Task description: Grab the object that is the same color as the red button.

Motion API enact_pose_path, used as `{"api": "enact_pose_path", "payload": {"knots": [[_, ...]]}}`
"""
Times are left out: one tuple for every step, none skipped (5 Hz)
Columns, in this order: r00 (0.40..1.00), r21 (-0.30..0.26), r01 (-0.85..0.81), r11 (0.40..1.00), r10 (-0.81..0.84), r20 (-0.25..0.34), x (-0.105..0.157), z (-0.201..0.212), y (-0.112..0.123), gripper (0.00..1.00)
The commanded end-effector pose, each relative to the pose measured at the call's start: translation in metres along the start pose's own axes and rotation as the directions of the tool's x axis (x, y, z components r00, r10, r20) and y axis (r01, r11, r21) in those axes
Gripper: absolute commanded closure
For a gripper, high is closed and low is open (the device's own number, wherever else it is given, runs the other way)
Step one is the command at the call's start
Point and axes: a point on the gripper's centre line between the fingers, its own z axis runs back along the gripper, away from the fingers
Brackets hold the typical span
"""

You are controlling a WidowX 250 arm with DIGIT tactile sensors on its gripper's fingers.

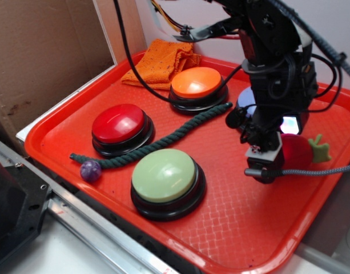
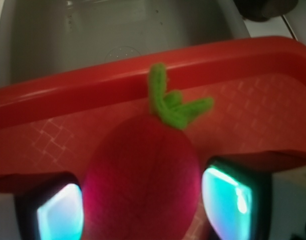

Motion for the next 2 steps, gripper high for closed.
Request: {"api": "enact_pose_path", "payload": {"knots": [[0.999, 0.042, 0.034, 0.999, -0.036, 0.027, 0.0125, 0.0083, -0.0153, 0.34], [0.999, 0.038, 0.032, 0.999, -0.033, 0.005, 0.0121, 0.0034, -0.0145, 1.00]]}}
